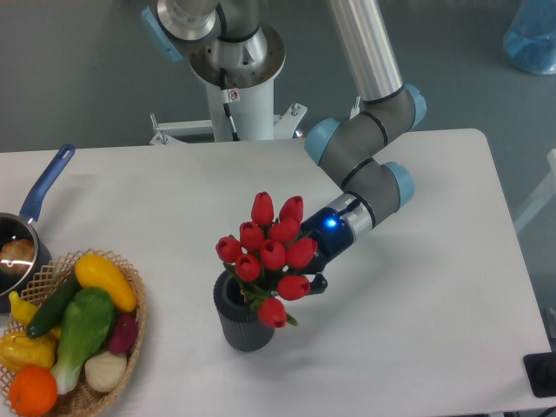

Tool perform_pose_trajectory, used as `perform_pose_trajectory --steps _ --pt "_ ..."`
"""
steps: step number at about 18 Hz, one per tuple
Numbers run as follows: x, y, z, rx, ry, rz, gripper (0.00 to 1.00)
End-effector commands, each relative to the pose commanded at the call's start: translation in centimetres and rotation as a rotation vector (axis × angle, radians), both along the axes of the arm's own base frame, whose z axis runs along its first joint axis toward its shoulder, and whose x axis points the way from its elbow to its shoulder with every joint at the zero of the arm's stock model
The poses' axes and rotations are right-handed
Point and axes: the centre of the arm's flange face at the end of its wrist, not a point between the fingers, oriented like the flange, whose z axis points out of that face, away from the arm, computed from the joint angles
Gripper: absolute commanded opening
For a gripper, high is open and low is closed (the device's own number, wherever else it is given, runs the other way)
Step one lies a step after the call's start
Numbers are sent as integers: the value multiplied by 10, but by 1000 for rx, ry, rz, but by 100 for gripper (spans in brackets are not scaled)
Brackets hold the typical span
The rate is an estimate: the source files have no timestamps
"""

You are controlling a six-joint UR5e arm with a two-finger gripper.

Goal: Insert the flowers into the vase
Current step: 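Push the tulip stems deeper into the vase, holding the bunch, then open the gripper to release the tulips and back away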

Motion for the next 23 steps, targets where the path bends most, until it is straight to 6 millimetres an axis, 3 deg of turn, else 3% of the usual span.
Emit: perform_pose_trajectory --steps 9,12,17,23 --pt "0 0 3 1 5 0 54" --pt "0 0 4 3 9 0 74" --pt "0 0 4 3 10 0 89" --pt "2 0 4 2 11 -2 97"
